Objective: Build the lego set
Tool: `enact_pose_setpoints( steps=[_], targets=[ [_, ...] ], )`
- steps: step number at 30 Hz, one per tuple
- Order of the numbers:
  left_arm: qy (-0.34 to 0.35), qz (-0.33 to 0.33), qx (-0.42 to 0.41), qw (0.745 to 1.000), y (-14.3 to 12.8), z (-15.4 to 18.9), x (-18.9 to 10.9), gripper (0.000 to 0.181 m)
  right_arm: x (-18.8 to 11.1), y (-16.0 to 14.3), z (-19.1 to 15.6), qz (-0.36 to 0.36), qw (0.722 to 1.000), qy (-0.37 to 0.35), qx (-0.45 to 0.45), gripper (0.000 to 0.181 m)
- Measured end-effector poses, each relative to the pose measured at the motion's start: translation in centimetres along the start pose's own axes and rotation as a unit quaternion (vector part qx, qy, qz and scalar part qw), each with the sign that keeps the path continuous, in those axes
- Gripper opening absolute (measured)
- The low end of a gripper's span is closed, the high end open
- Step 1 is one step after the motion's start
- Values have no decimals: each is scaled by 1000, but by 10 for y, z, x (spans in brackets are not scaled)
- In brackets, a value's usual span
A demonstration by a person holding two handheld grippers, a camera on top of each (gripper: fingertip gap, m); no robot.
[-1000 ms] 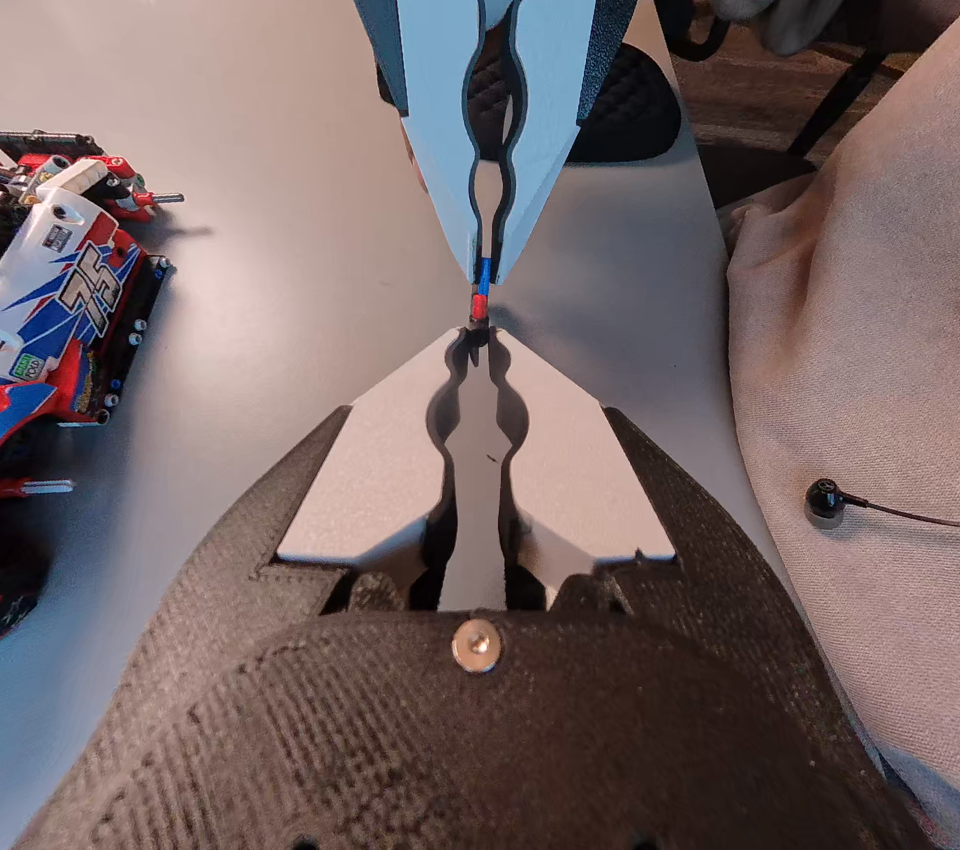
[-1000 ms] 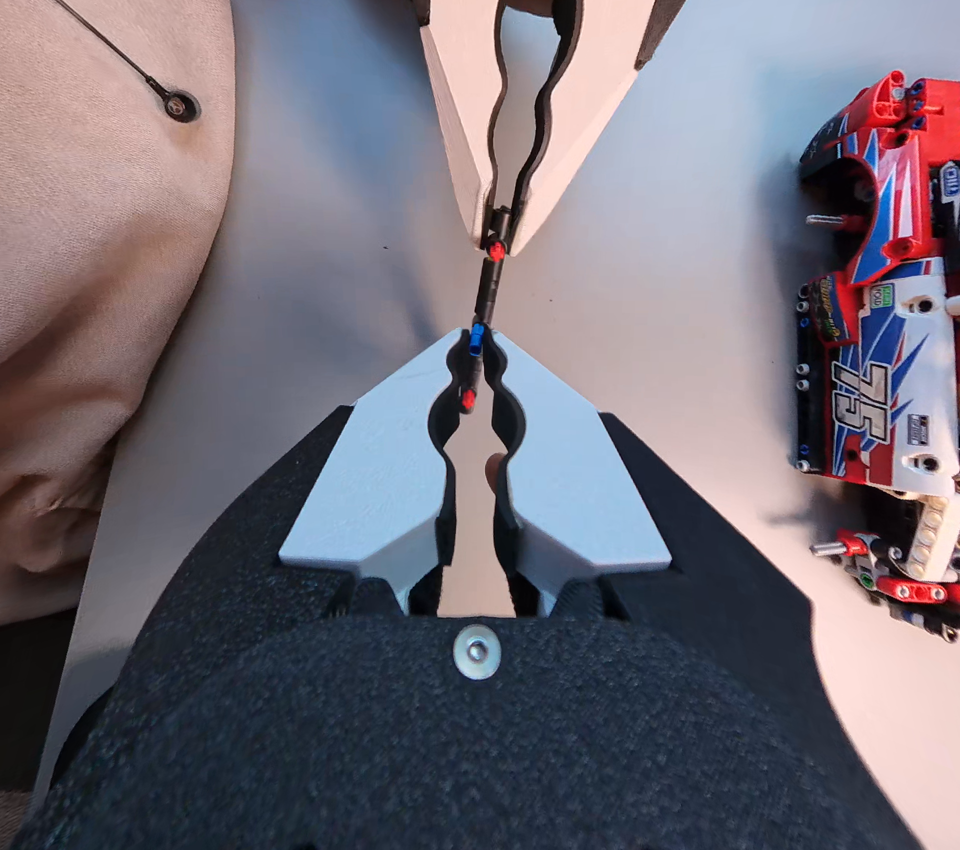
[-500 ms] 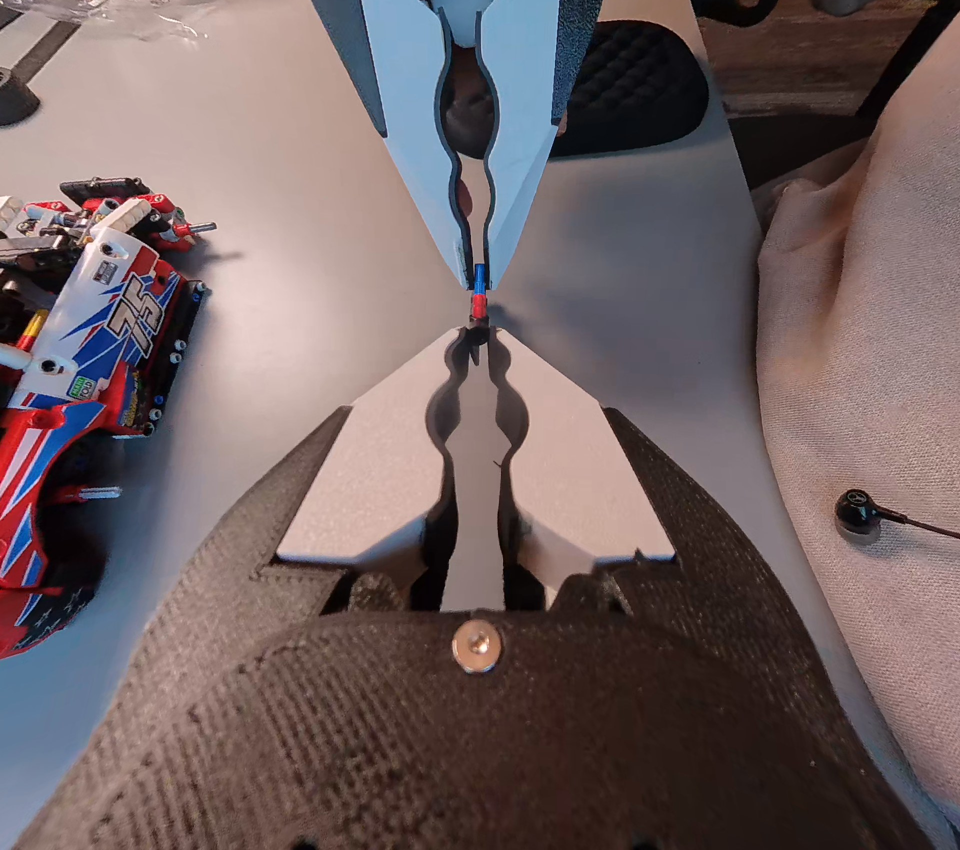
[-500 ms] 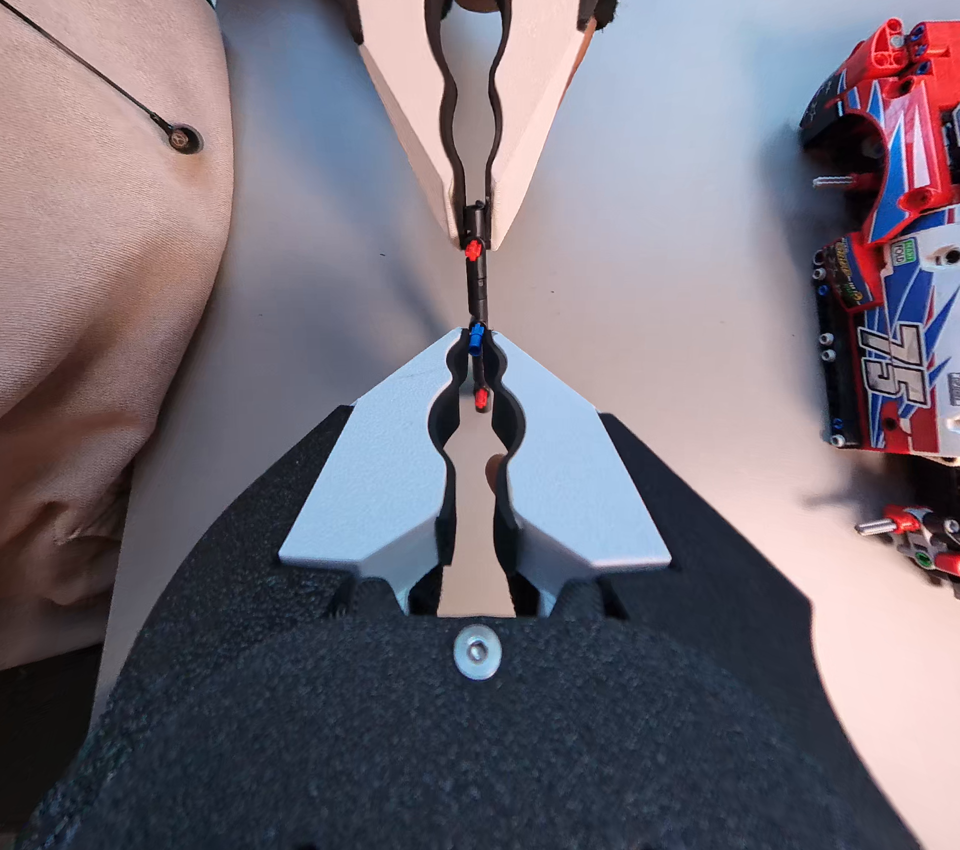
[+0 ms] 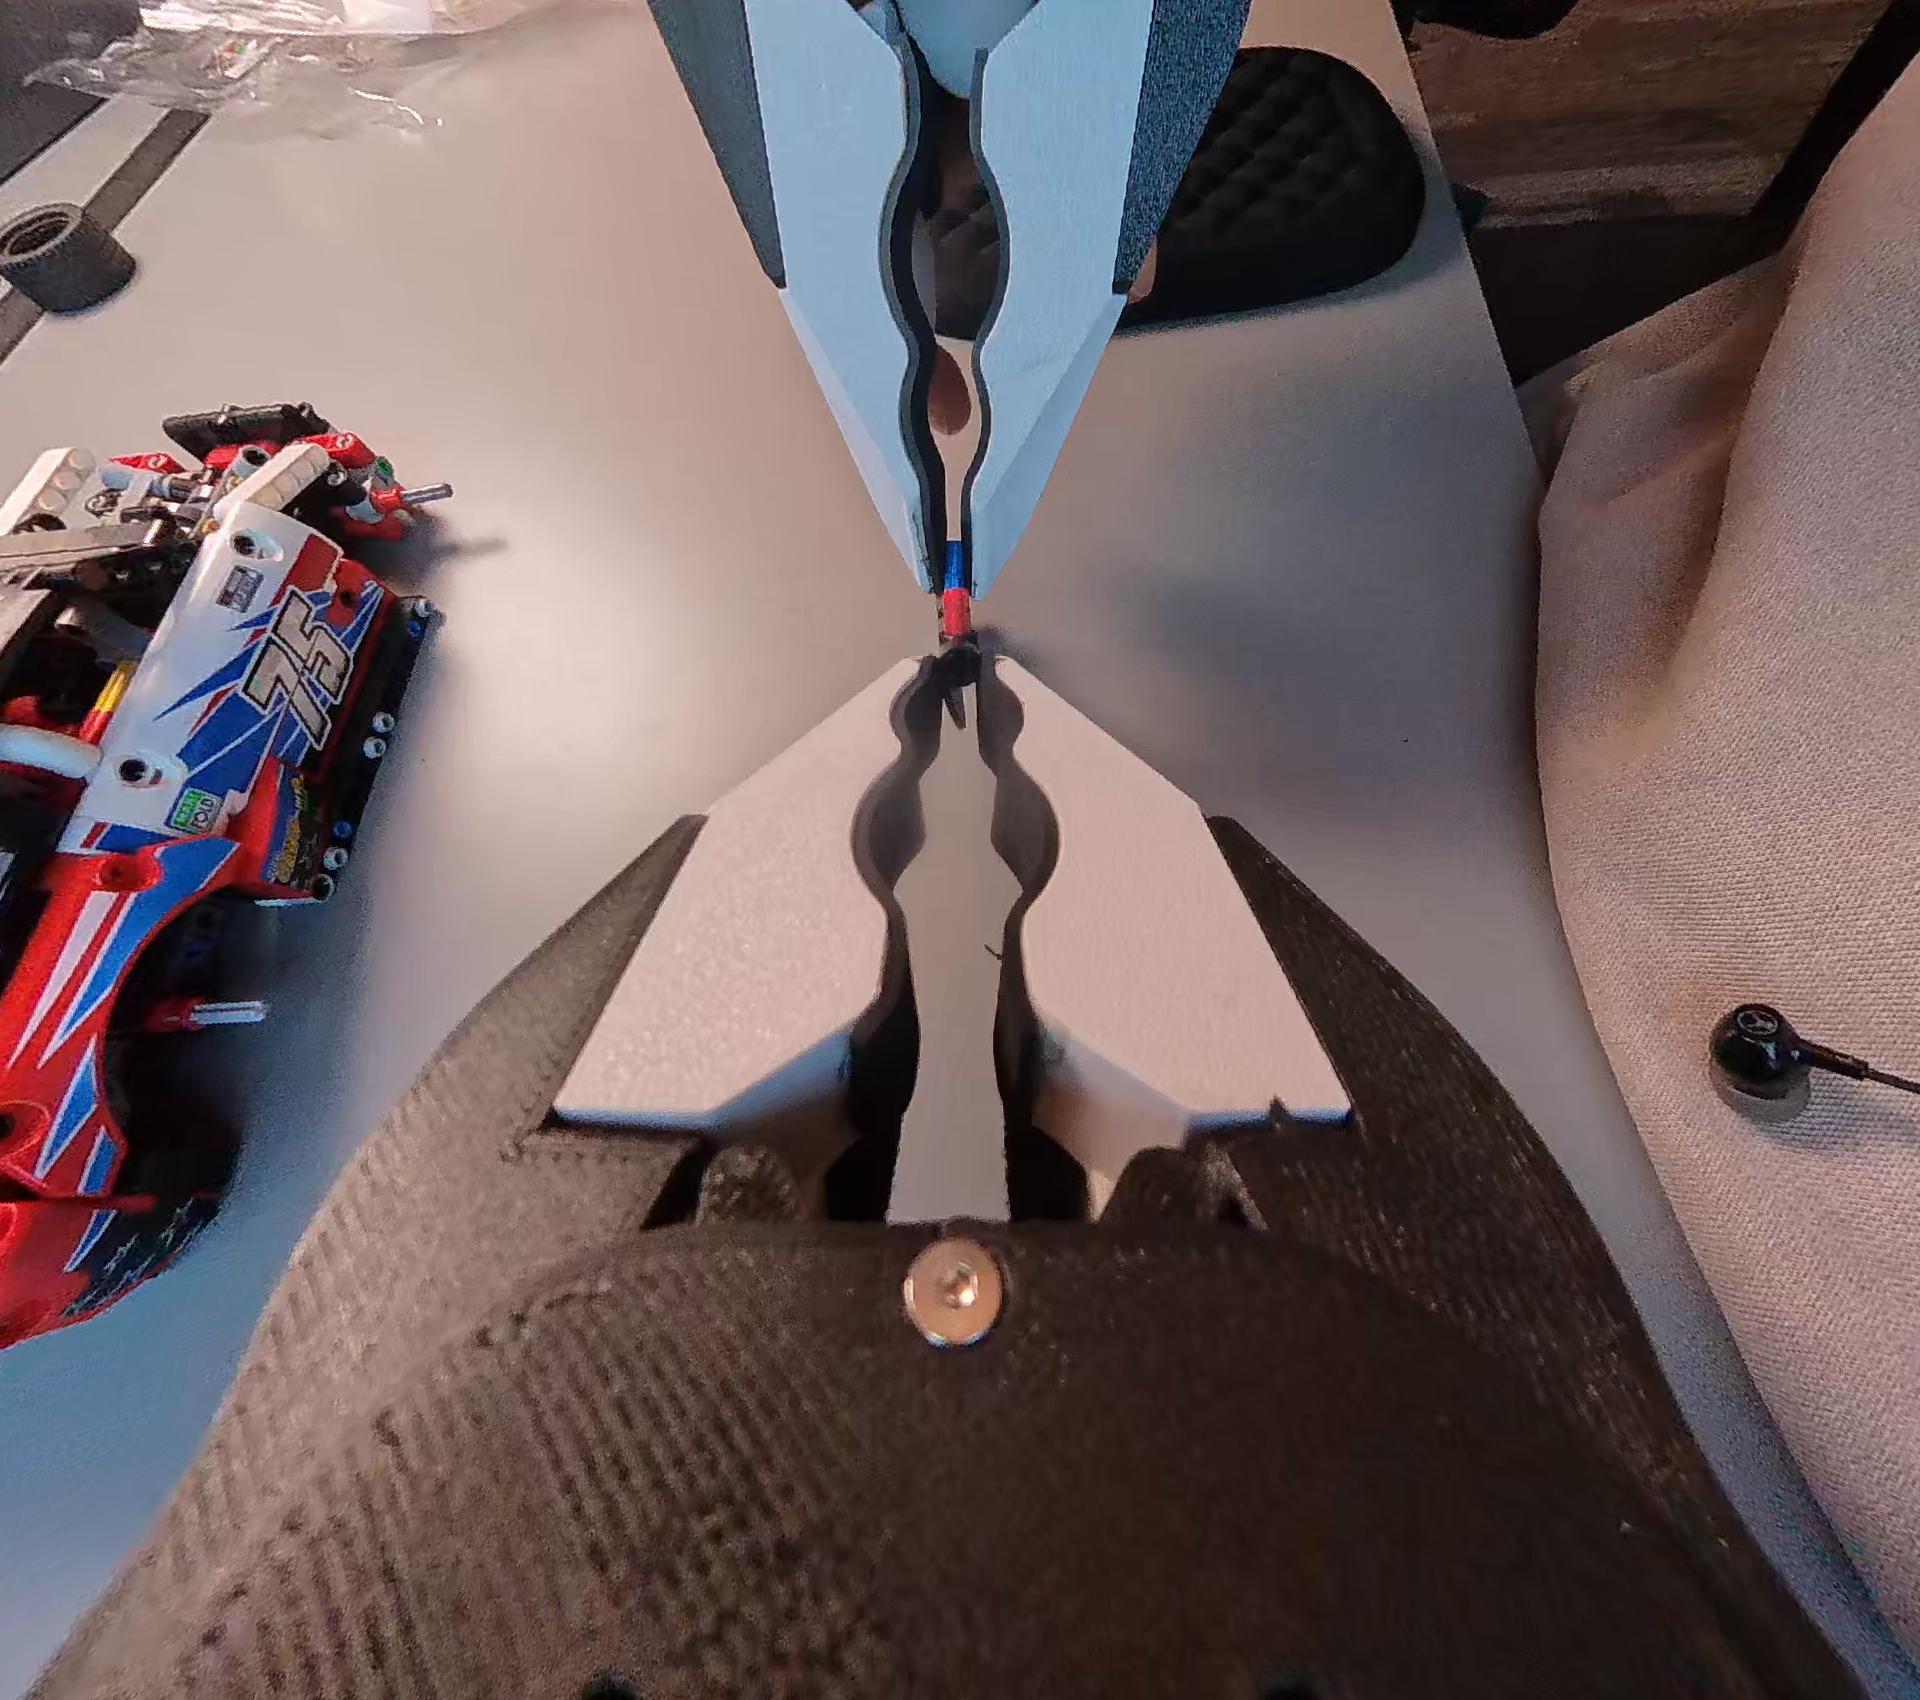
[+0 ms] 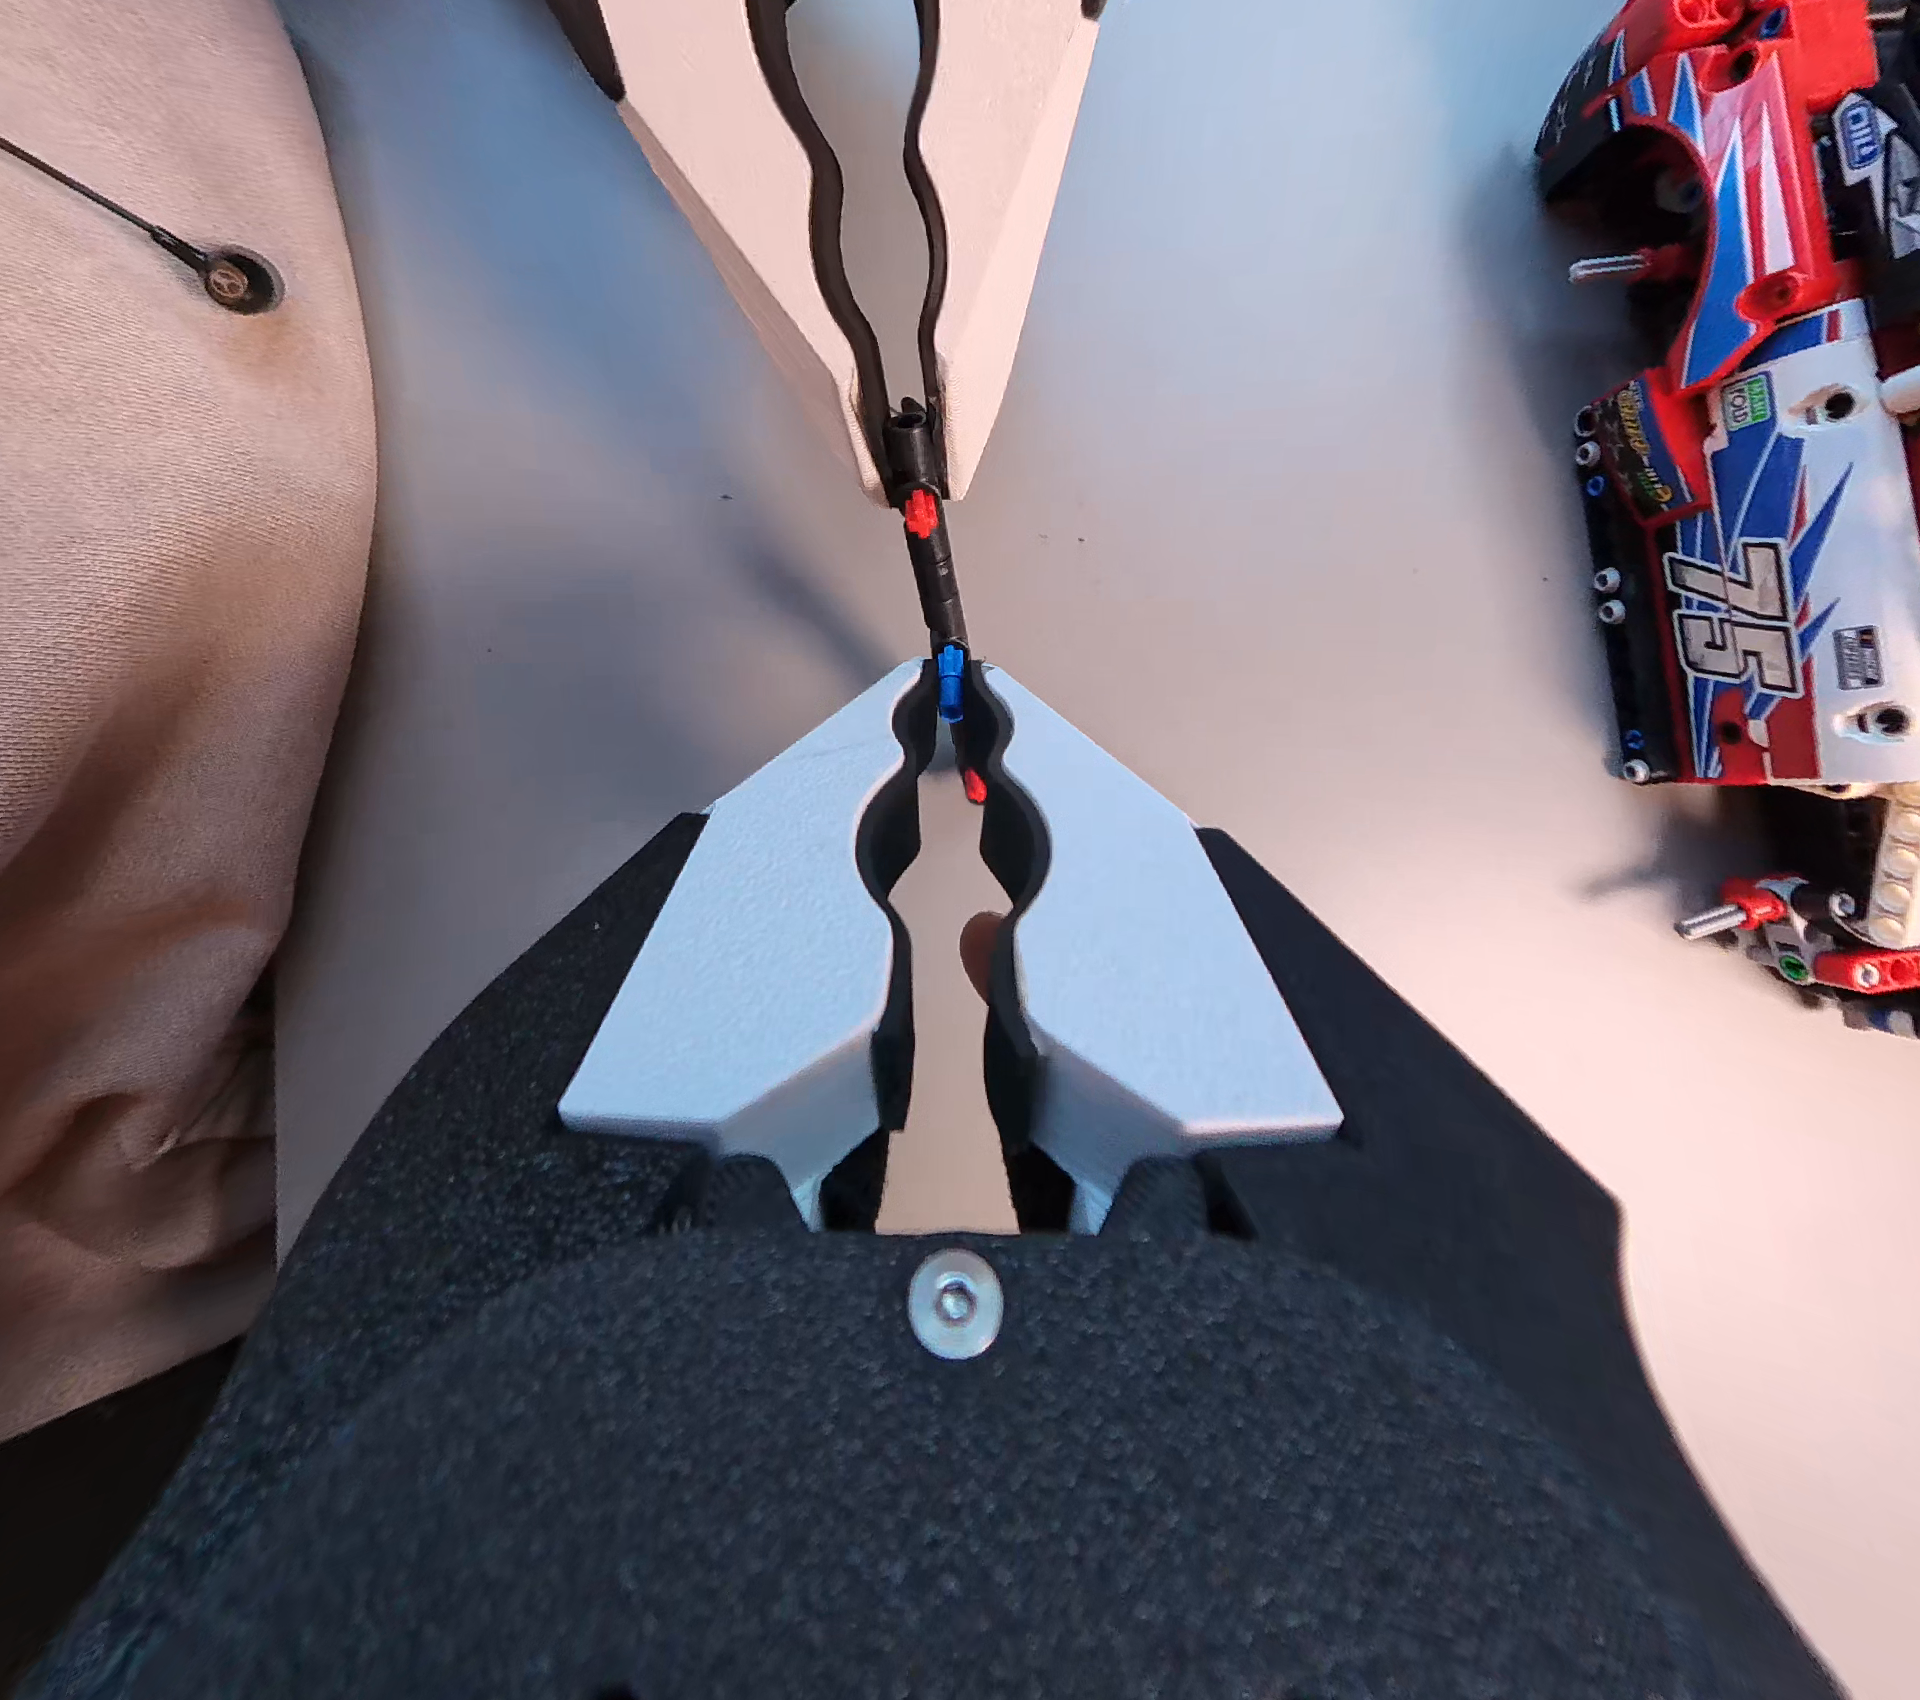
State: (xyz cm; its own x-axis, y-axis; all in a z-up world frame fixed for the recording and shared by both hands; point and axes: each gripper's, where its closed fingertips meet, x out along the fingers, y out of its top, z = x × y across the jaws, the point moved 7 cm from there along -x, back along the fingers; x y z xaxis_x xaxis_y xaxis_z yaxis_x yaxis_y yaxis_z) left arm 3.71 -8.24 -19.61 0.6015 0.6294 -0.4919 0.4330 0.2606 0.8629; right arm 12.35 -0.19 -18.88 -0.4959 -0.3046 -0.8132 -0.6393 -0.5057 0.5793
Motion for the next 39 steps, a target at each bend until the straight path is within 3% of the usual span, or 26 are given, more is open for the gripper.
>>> enact_pose_setpoints(
  steps=[1, 8, 18, 22, 25, 39],
  targets=[
    [1, 2, 0, 1000, 2, 0, 1, 5, -1, 1, 0, -9, 1000, -2, 0, 1],
    [0, 18, 25, 1000, 18, 2, 3, 4, 5, 9, -2, -32, 999, 10, -13, 2],
    [-13, 55, -13, 998, 1, -5, -16, 5, 14, 1, 0, 105, 992, 28, 57, 2],
    [-27, 20, -19, 999, -10, -5, -5, 12, 15, 0, 1, 111, 992, 26, 59, 2],
    [-31, 3, -18, 999, -14, -5, 3, 5, 15, 1, 1, 112, 992, 30, 55, 2],
    [-51, 19, -29, 998, -14, -8, 8, 5, 11, 3, 1, 93, 994, 32, 53, 2]
  ],
)
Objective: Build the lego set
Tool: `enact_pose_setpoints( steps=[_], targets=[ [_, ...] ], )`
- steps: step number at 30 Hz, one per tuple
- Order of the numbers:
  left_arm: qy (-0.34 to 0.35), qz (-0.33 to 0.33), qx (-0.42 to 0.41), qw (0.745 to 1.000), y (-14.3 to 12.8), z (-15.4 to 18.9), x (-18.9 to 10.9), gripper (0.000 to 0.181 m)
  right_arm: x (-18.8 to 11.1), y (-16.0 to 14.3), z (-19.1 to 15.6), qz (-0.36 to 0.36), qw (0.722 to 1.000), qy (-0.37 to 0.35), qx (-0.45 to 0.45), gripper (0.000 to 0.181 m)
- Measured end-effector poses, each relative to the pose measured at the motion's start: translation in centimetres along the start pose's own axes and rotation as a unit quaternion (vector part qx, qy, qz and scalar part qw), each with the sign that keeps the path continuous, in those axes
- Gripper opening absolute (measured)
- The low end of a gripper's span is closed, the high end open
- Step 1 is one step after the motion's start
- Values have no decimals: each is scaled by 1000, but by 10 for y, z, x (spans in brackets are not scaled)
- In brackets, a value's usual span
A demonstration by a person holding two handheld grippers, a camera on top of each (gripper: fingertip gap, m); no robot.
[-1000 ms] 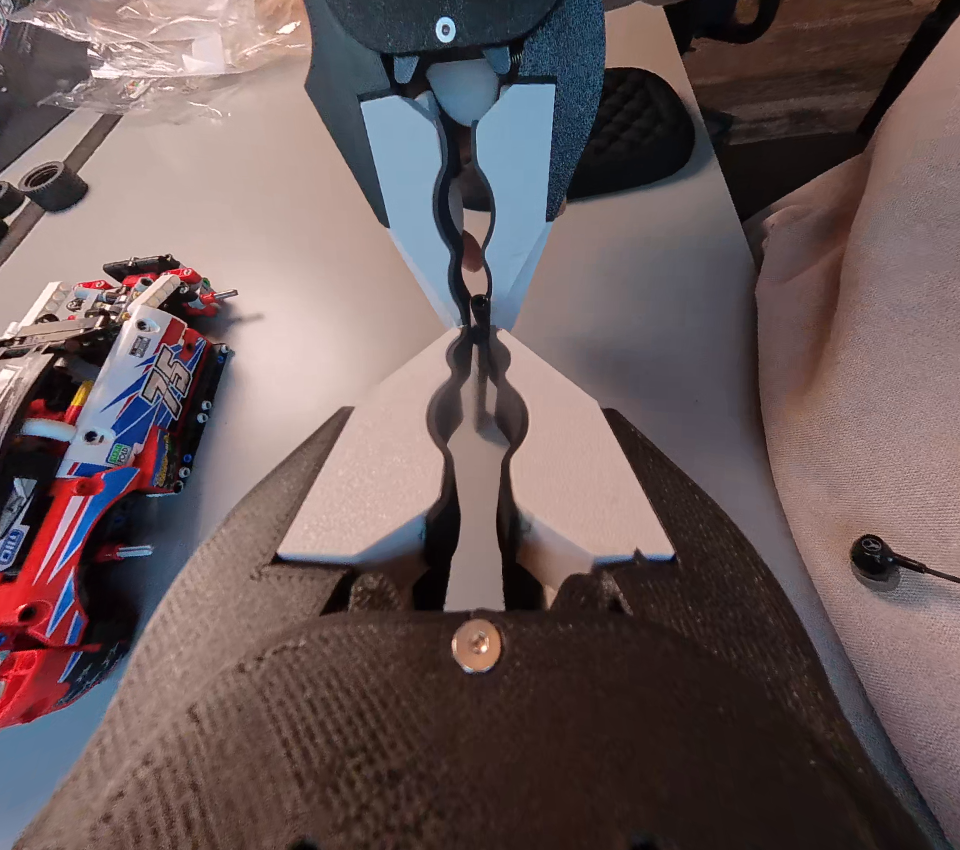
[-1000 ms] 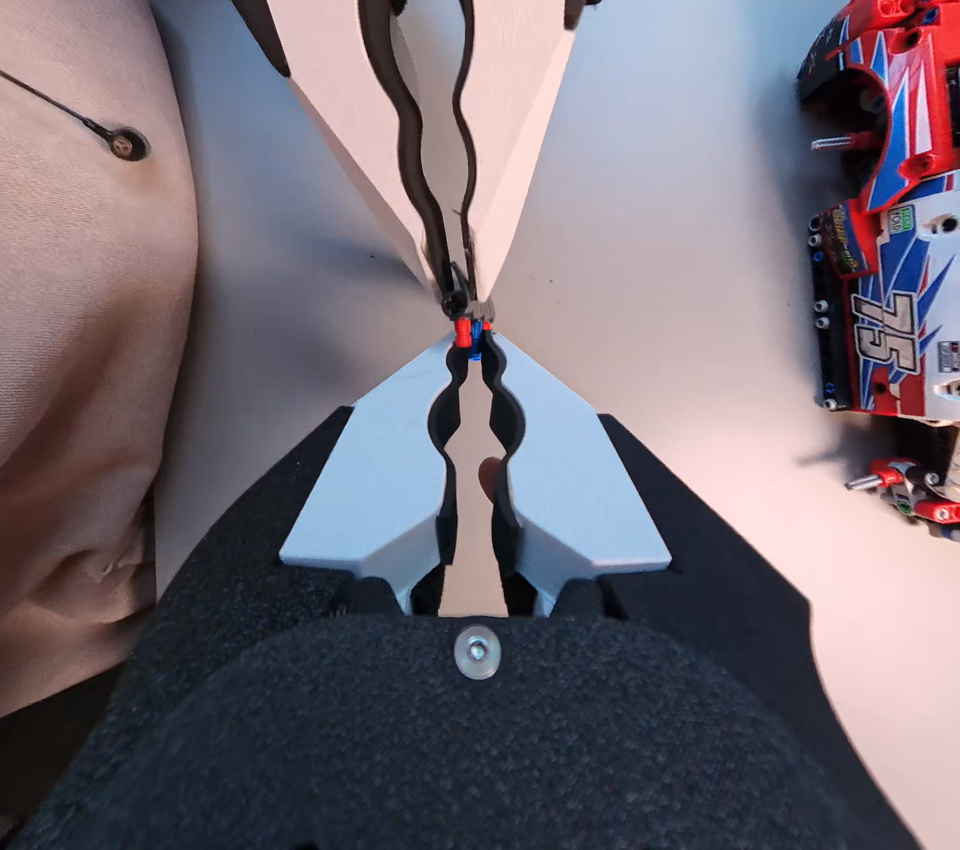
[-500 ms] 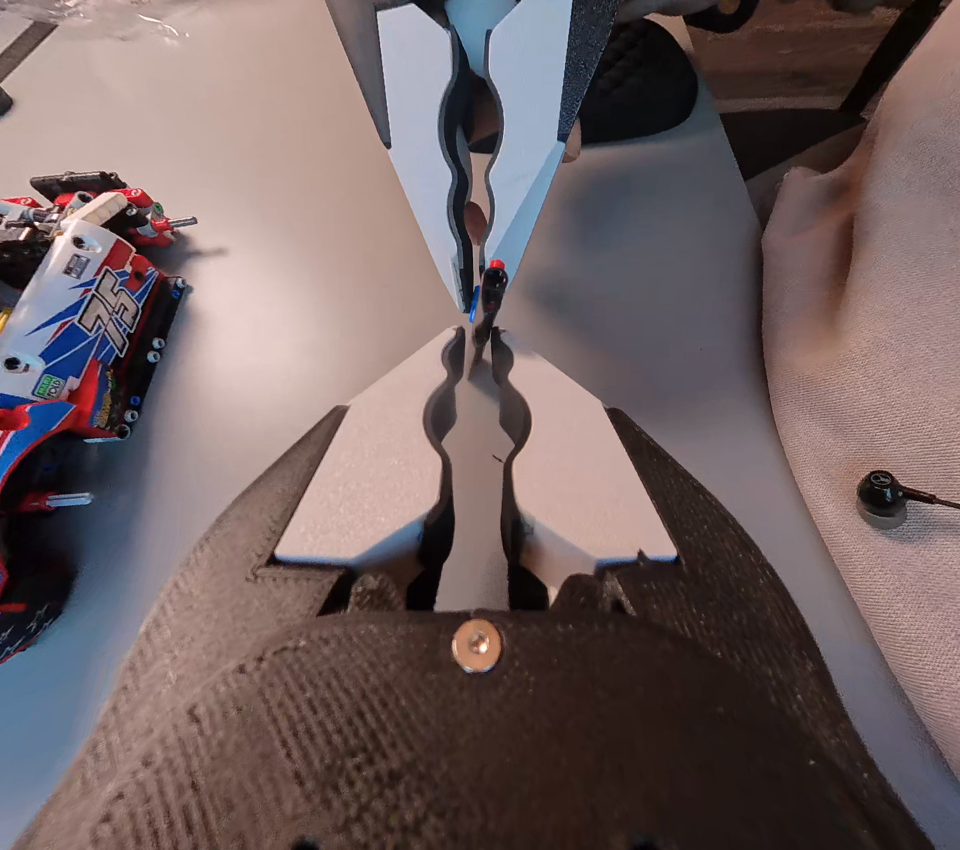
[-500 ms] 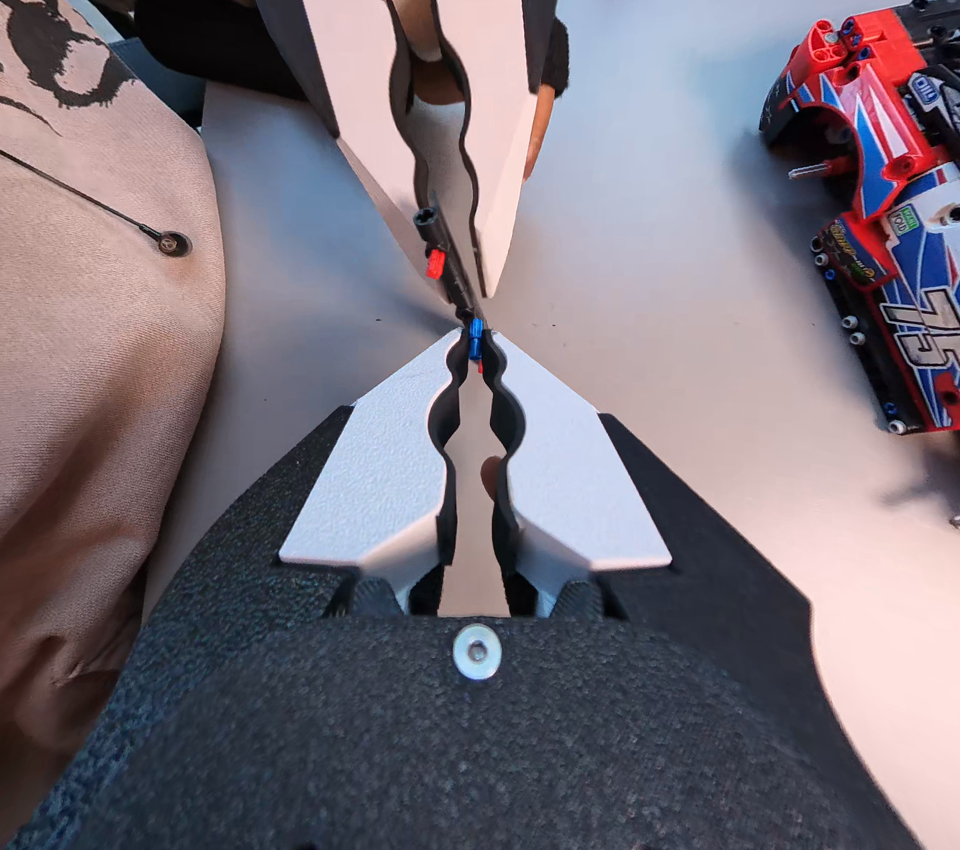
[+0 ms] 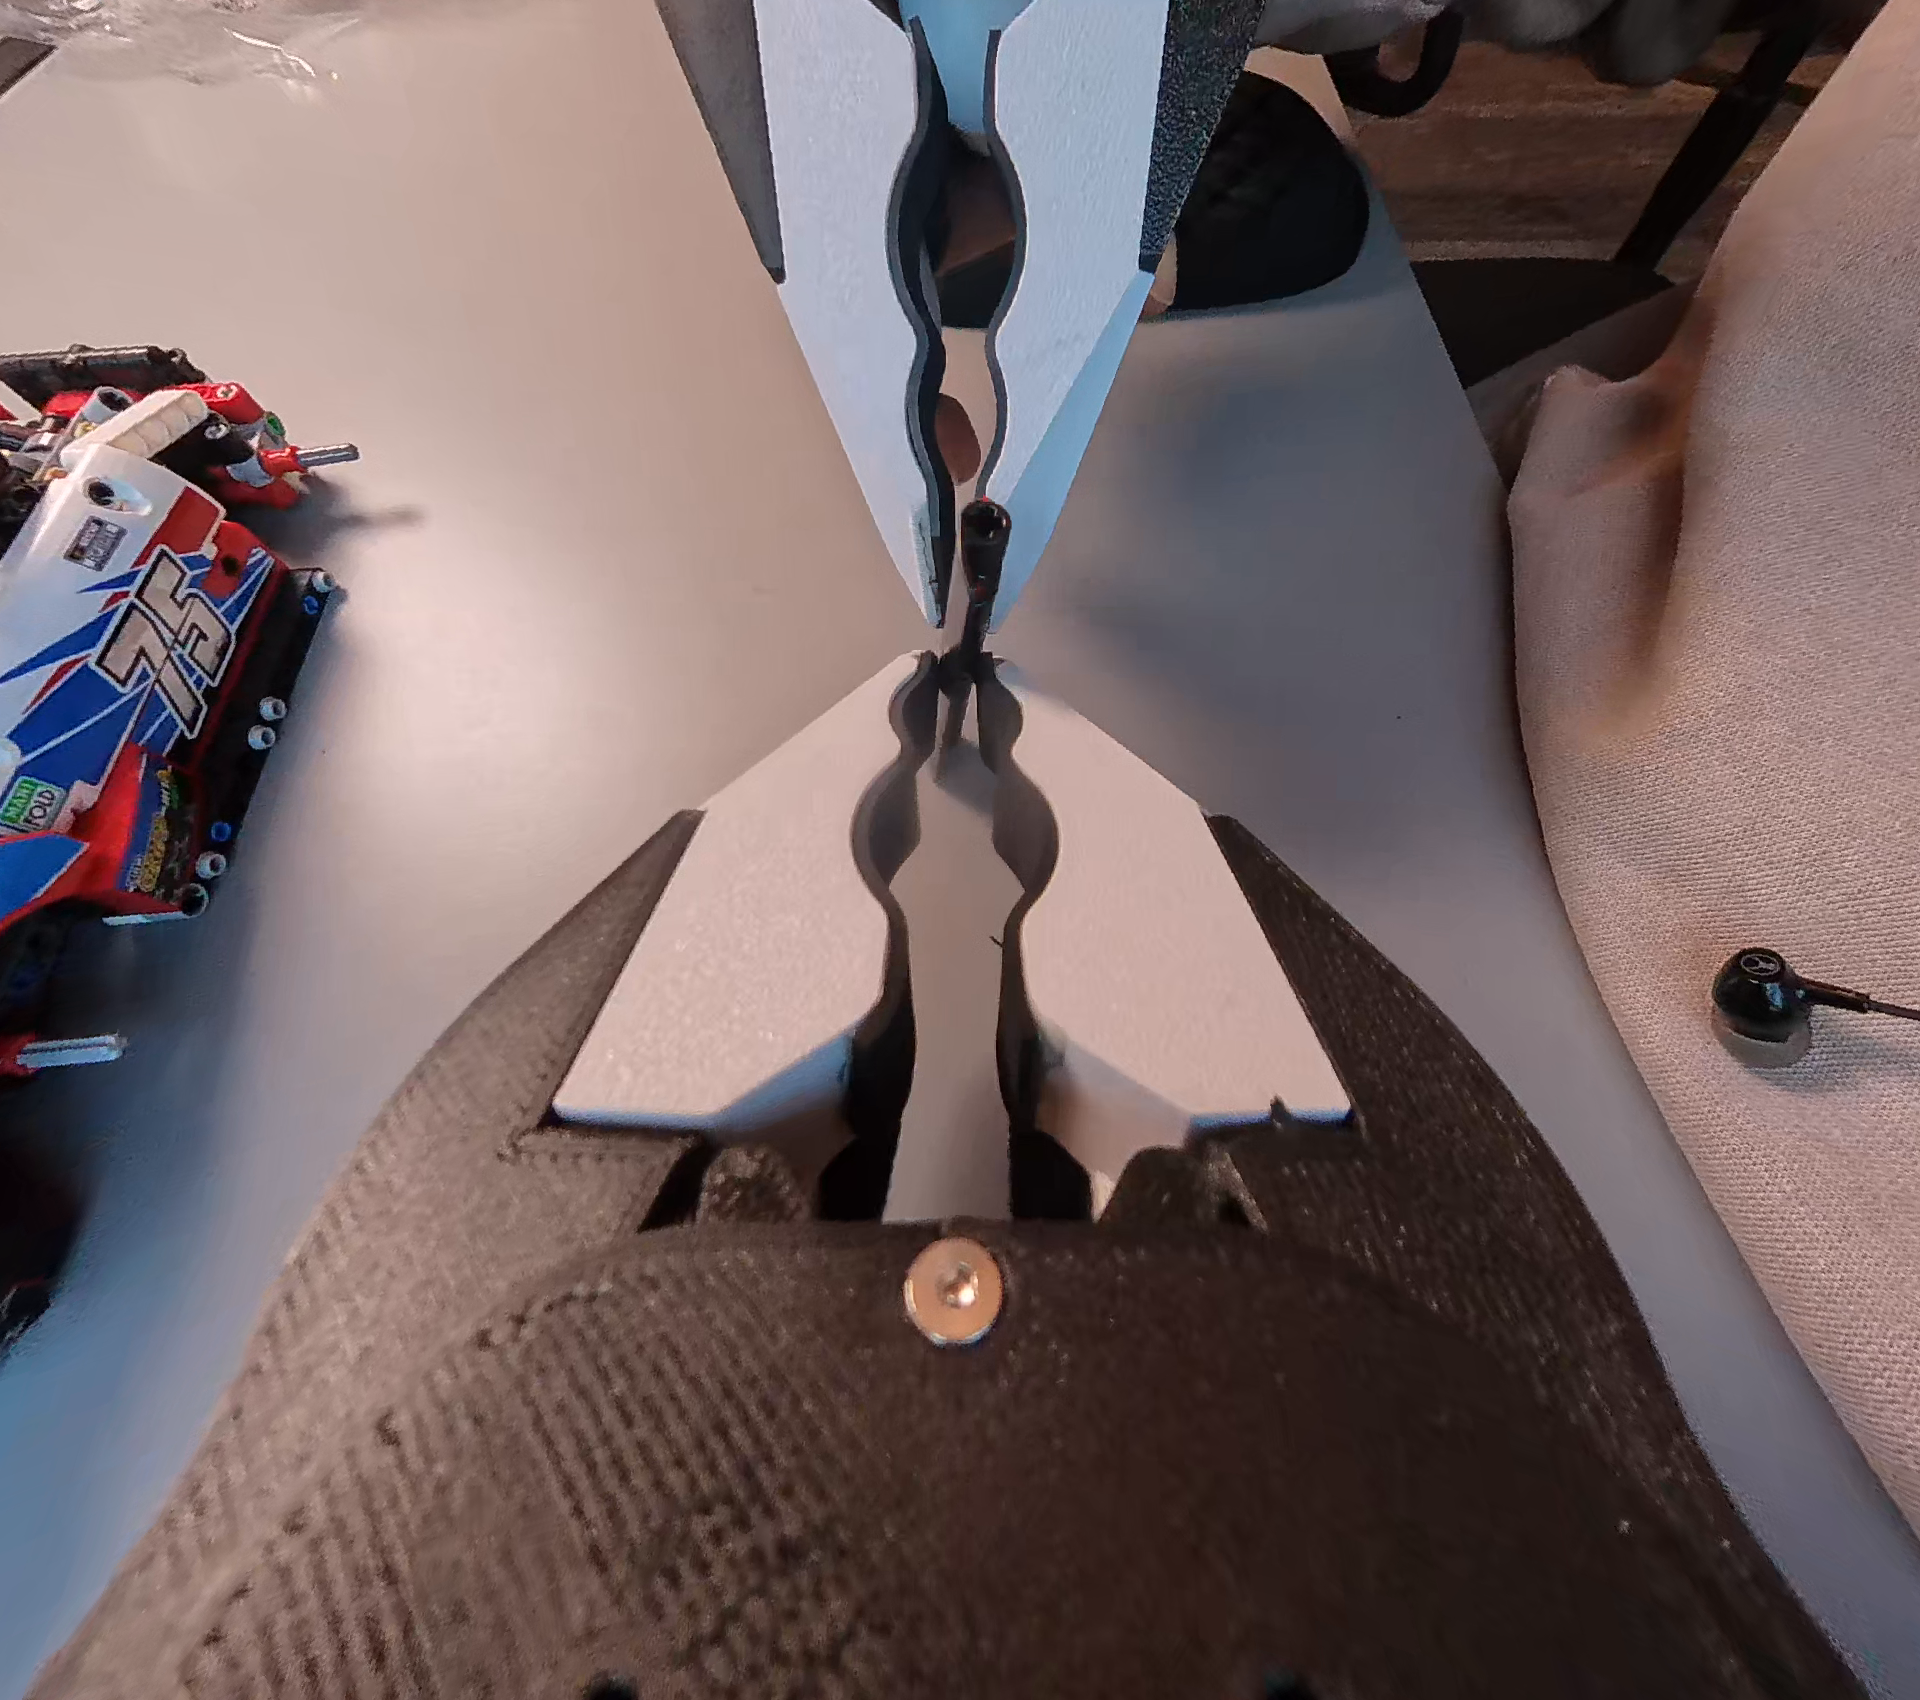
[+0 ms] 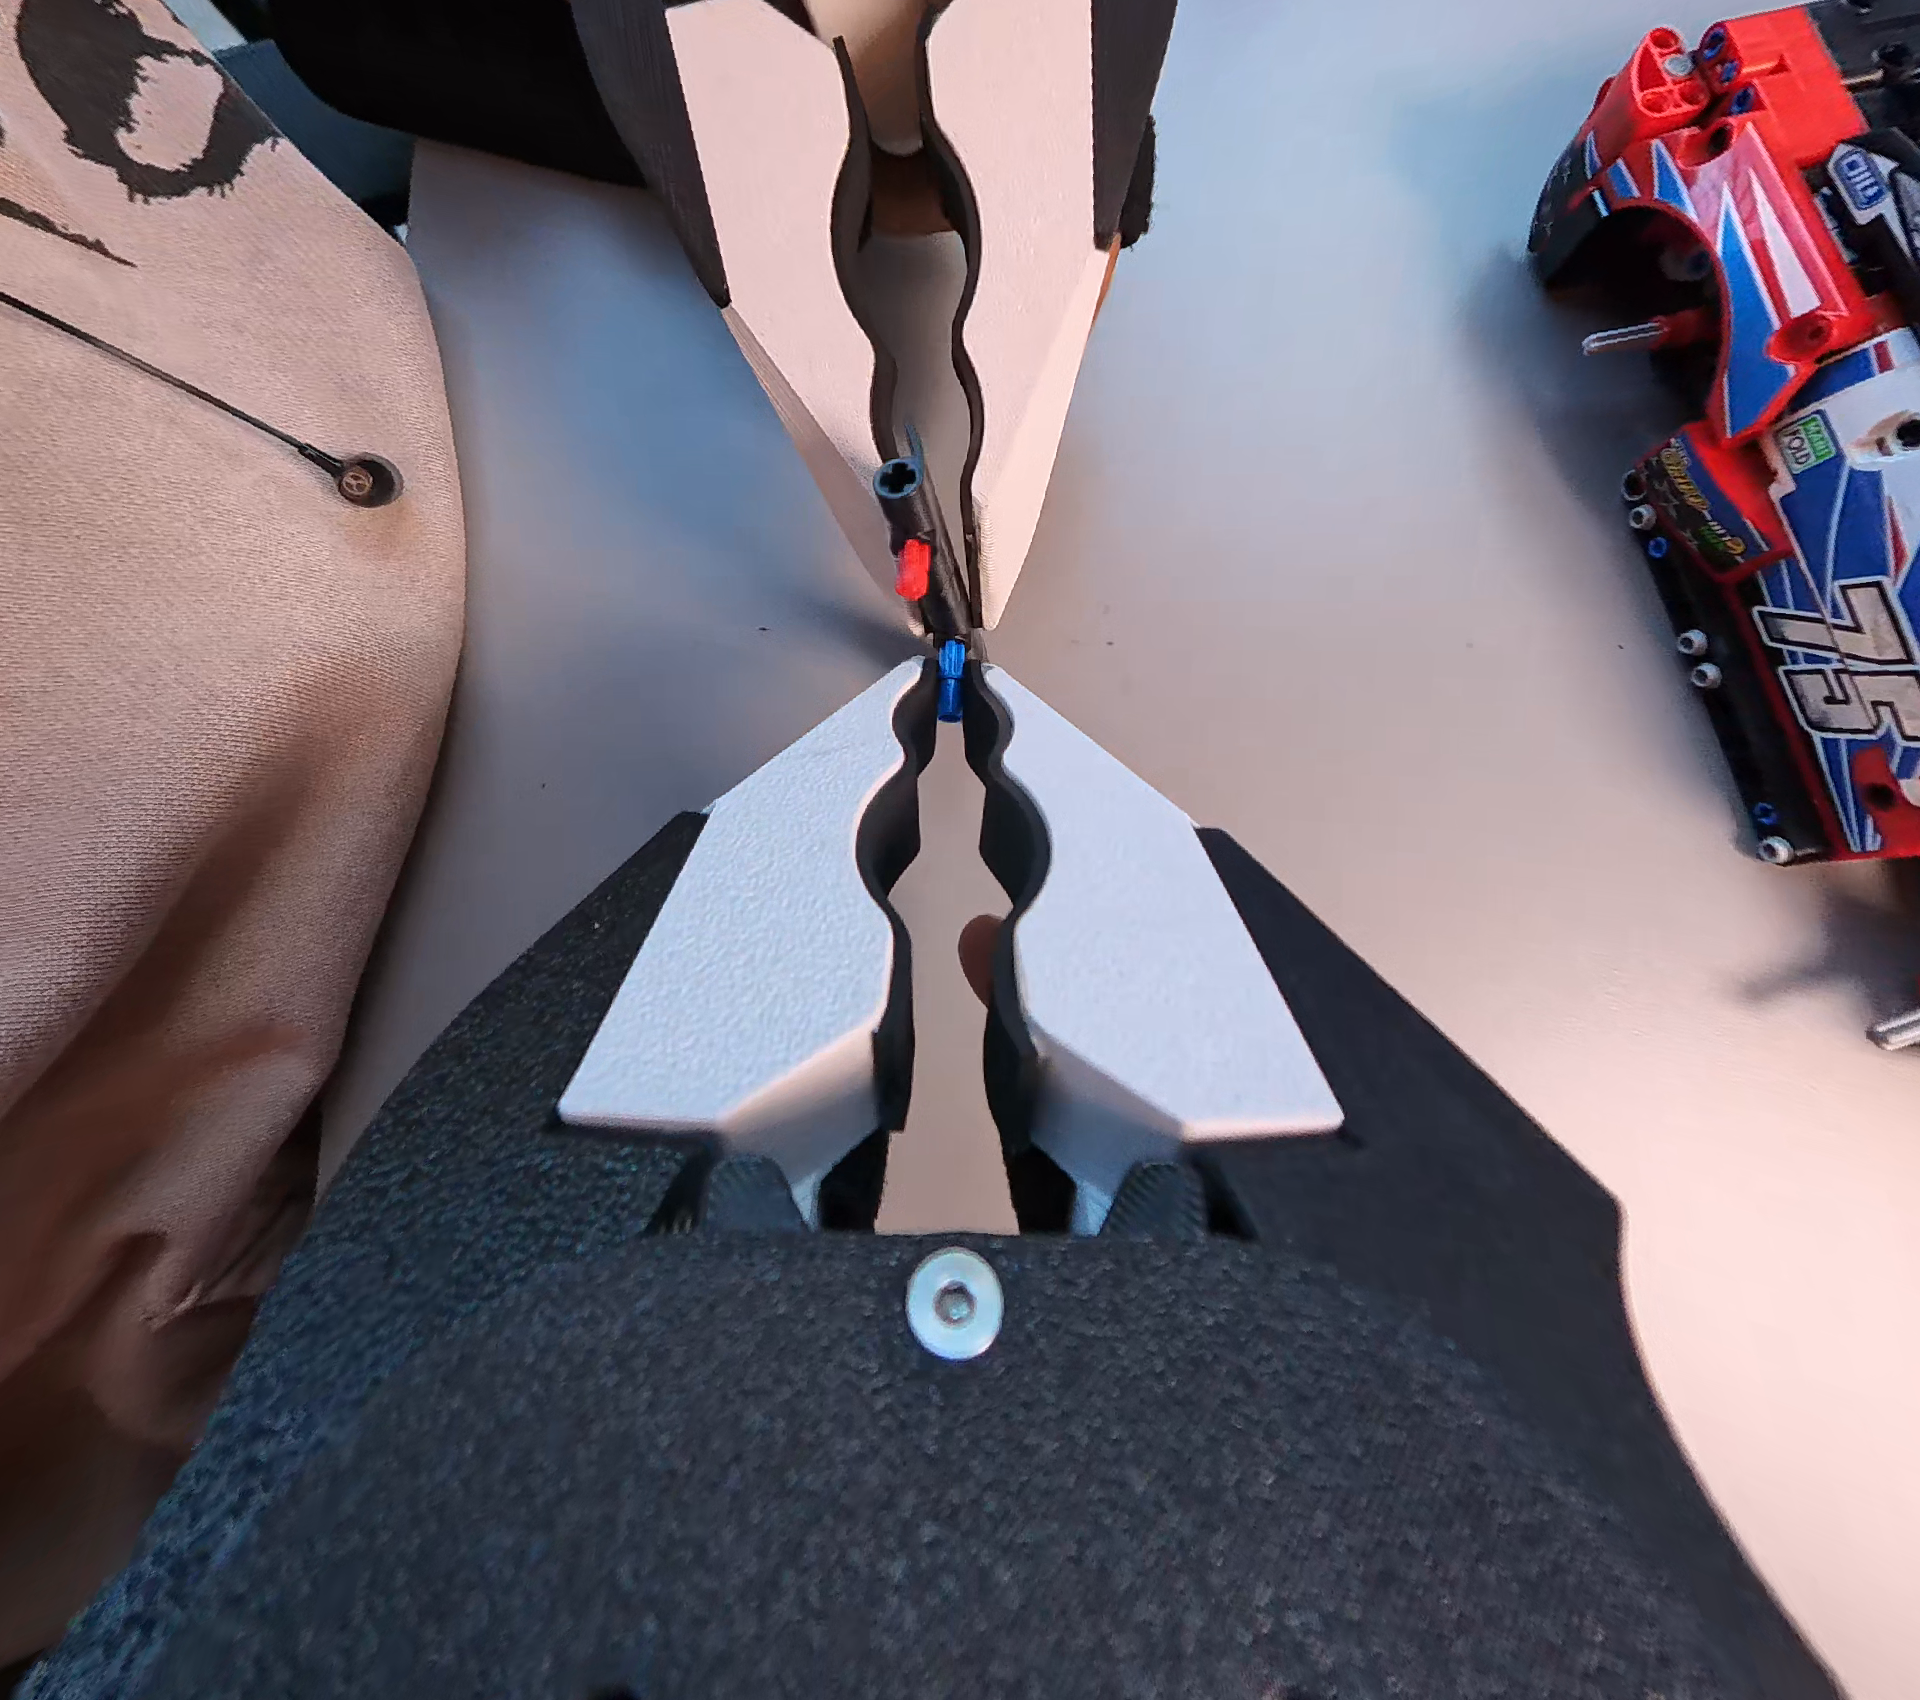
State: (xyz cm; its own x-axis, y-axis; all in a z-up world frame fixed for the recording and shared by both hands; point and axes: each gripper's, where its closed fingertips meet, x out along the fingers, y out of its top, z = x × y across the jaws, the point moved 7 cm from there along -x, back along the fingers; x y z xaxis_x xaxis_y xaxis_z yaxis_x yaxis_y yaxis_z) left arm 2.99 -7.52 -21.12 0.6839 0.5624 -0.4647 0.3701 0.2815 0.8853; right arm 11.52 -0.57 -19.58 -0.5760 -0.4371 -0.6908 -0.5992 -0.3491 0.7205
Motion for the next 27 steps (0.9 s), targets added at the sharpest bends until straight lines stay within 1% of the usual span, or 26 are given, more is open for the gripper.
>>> enact_pose_setpoints(
  steps=[4, 10, 17, 20, 23, 27],
  targets=[
    [10, -4, 25, 1000, 1, 1, 1, 5, -1, 2, 1, -16, 1000, 4, 0, 1],
    [11, 0, 45, 999, 1, 5, 3, 4, -1, 0, -2, -2, 1000, 5, -2, 1],
    [17, 9, 48, 999, 1, 5, 4, 4, -1, -4, -3, 43, 999, -3, 17, 0],
    [12, 13, 52, 999, 0, 7, 4, 4, 0, -8, -4, 65, 997, 6, 28, 1],
    [6, 15, 55, 998, -2, 7, 3, 4, 4, -12, -5, 96, 995, 11, 33, 2],
    [4, 29, 46, 999, 0, 5, -2, 5, 1, -12, -4, 141, 990, -5, 30, 5]
  ],
)
